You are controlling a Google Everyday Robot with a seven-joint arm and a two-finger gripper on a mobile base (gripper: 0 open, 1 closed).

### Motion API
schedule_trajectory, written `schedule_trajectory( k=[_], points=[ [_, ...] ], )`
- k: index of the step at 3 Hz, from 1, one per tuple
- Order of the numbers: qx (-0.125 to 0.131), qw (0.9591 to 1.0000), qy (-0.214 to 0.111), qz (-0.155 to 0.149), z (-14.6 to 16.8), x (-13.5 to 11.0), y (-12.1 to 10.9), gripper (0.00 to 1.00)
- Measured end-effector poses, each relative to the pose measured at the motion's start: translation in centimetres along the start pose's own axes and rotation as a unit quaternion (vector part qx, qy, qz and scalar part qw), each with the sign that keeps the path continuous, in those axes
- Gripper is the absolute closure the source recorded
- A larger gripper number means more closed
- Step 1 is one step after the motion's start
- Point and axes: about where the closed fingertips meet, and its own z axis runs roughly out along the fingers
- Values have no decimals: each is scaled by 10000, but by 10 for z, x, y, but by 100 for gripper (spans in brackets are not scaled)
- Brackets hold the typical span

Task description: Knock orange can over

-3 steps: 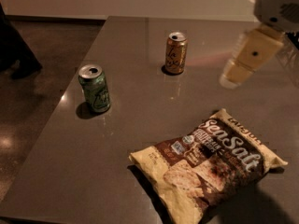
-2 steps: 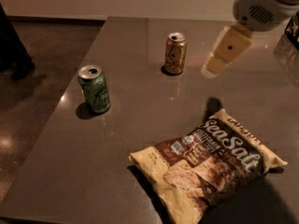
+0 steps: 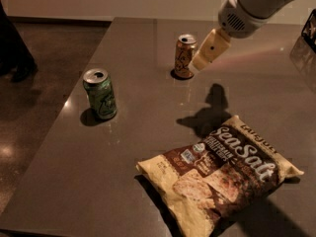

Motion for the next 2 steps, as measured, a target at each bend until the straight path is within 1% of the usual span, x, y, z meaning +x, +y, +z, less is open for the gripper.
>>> schedule_trajectory(
  k=[1, 2],
  points=[
    [-116, 9994, -123, 297, 30, -9, -5, 0],
    [-262, 9980, -305, 479, 56, -19, -5, 0]
  ],
)
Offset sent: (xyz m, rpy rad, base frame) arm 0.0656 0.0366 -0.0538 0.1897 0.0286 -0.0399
